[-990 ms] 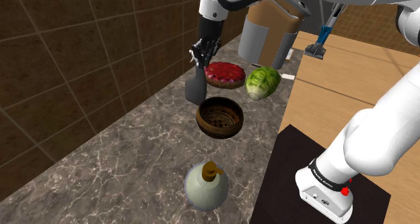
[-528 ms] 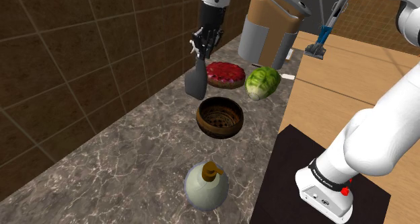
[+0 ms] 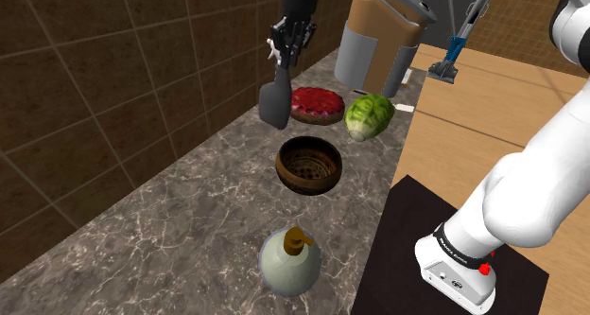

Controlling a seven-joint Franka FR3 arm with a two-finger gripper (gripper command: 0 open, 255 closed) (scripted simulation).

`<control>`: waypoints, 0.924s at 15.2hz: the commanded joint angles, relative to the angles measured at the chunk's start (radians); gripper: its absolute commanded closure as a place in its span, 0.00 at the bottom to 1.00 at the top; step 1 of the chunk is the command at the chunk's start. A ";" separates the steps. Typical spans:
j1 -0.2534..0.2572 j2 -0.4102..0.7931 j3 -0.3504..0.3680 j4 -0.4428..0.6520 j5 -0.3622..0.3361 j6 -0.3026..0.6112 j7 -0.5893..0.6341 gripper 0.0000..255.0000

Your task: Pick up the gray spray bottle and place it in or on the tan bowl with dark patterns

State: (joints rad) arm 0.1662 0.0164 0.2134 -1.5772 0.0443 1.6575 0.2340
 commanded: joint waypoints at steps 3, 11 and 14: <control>0.002 0.015 0.002 0.075 -0.004 -0.061 0.006 1.00; 0.007 0.060 0.005 0.235 -0.014 -0.176 0.017 1.00; 0.008 -0.025 0.008 0.189 0.004 -0.213 0.026 1.00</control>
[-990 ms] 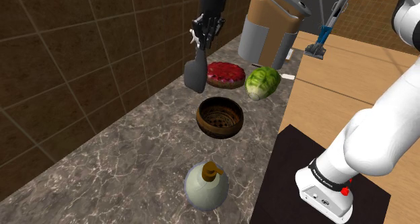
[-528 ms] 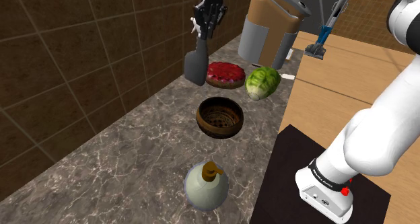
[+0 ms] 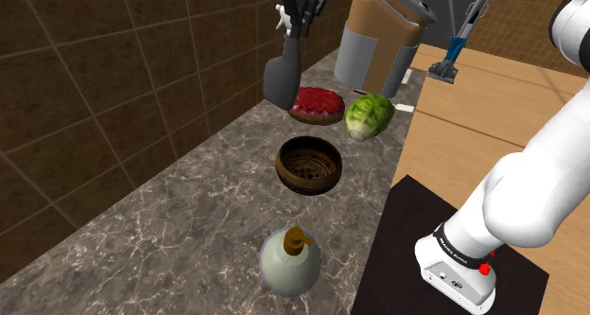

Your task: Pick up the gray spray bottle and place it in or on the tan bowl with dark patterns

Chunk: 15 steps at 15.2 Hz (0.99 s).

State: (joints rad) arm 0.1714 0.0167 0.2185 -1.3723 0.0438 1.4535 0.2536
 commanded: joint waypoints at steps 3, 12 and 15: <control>0.006 -0.102 0.005 -0.045 0.022 -0.054 0.017 1.00; 0.018 -0.273 0.008 -0.109 0.063 -0.155 0.046 1.00; 0.018 -0.302 0.005 -0.183 0.067 -0.109 0.039 1.00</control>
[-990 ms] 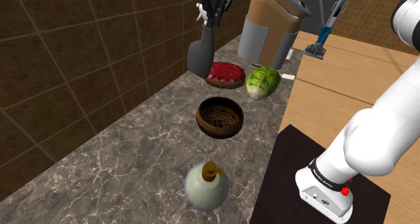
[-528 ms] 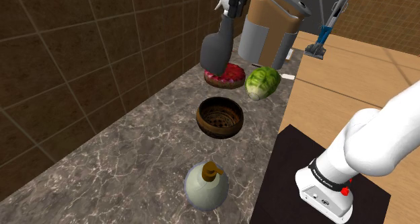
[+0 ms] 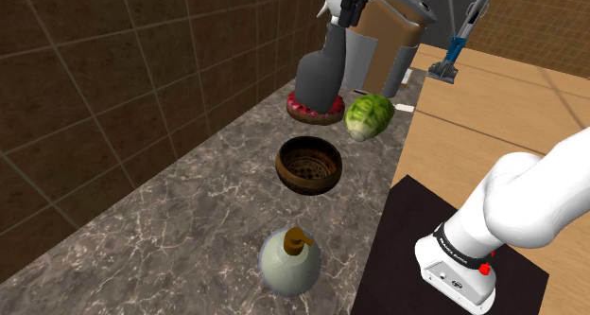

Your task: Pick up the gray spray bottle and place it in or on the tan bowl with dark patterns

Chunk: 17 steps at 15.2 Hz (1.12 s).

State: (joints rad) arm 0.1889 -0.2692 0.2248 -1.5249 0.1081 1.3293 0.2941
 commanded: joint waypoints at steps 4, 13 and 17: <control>0.002 -0.049 -0.003 -0.122 0.008 0.073 -0.010 1.00; 0.005 -0.107 -0.005 -0.304 0.018 0.198 -0.025 1.00; 0.007 -0.126 -0.004 -0.377 0.022 0.252 -0.031 1.00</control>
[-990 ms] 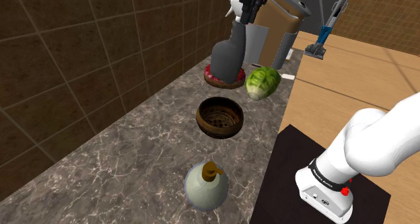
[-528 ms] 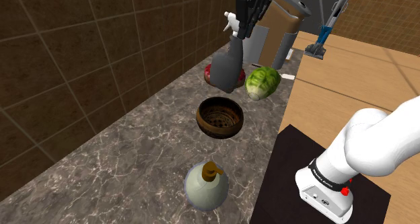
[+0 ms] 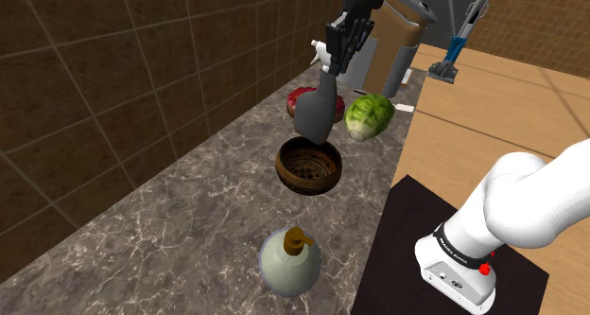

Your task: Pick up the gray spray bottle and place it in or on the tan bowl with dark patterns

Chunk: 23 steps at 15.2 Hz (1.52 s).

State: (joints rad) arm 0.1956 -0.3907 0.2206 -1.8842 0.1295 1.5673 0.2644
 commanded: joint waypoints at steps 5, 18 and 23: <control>0.003 -0.024 0.003 -0.103 0.006 0.080 -0.007 1.00; 0.005 -0.035 0.005 -0.164 0.010 0.131 -0.011 0.00; 0.003 -0.031 0.002 -0.127 0.007 0.097 -0.010 0.00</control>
State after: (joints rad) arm 0.1998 -0.4228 0.2244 -2.0329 0.1380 1.6847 0.2539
